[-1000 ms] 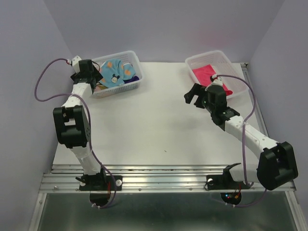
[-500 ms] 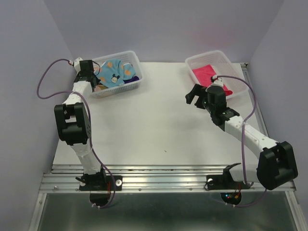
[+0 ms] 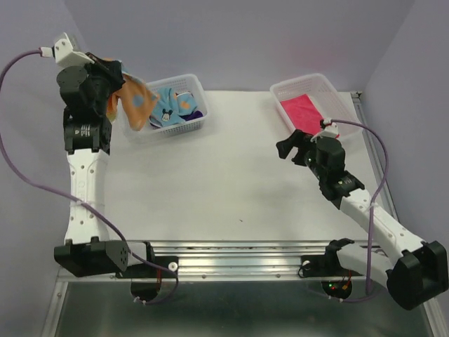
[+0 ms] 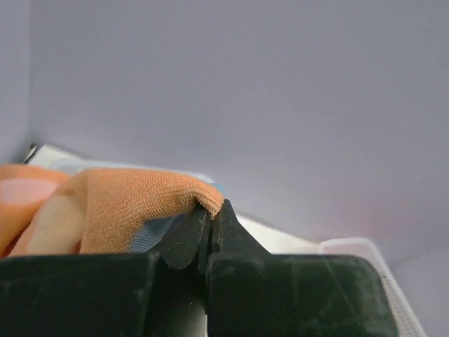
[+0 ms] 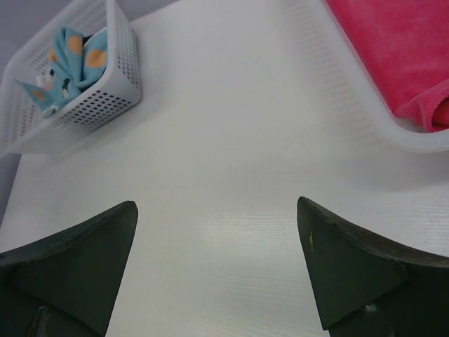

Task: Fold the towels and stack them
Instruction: Grab crumpled towel, then move the towel to the center of the board

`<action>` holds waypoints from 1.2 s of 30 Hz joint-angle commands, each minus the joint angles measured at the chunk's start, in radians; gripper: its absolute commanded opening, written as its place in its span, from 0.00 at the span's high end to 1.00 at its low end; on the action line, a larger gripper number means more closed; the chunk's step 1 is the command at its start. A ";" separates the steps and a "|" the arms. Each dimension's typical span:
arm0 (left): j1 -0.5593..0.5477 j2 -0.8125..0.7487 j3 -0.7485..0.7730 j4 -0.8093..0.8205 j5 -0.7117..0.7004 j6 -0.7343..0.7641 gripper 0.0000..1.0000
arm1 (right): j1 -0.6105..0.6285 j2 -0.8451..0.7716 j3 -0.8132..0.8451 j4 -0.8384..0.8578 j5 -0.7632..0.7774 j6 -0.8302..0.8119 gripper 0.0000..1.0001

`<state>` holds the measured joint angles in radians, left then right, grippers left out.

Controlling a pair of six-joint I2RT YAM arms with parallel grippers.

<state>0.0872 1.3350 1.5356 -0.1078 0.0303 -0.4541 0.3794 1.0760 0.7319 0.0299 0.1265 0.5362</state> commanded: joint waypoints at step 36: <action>-0.719 -0.103 -0.324 0.013 -0.181 -0.107 1.00 | -0.002 -0.199 -0.097 -0.096 -0.068 0.071 0.00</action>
<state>-0.5980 1.2034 1.1294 -0.1471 -0.1223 -0.5949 0.3794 0.8772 0.6544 -0.1017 0.0555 0.6174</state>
